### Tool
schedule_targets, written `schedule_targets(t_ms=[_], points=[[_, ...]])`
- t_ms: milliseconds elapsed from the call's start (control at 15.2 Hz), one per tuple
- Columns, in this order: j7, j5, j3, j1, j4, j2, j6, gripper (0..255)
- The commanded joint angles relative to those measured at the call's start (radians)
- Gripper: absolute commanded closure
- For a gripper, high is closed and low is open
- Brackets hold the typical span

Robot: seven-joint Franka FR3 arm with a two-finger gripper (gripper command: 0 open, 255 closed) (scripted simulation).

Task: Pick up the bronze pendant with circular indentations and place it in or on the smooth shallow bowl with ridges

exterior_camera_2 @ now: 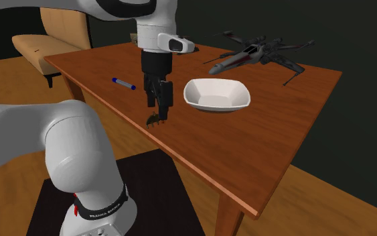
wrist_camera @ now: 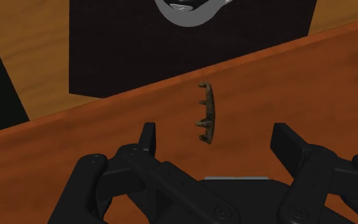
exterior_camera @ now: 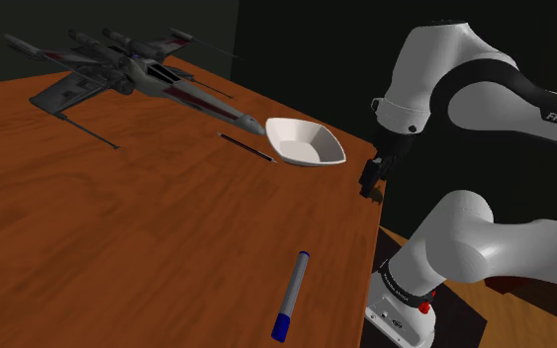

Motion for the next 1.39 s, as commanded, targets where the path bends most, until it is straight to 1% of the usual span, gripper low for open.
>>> schedule_targets(t_ms=[0, 132, 660, 726, 1320], points=[[0.0, 0.002, 0.001, 0.002, -0.033, -0.01, 0.022, 0], [0.0, 0.004, 0.002, 0.004, -0.073, -0.024, 0.048, 0], [0.0, 0.003, 0.002, 0.004, -0.072, -0.024, 0.048, 0], [0.0, 0.003, 0.002, 0.004, -0.072, -0.024, 0.048, 255], [0.0, 0.004, 0.002, 0.004, -0.073, -0.024, 0.048, 255]])
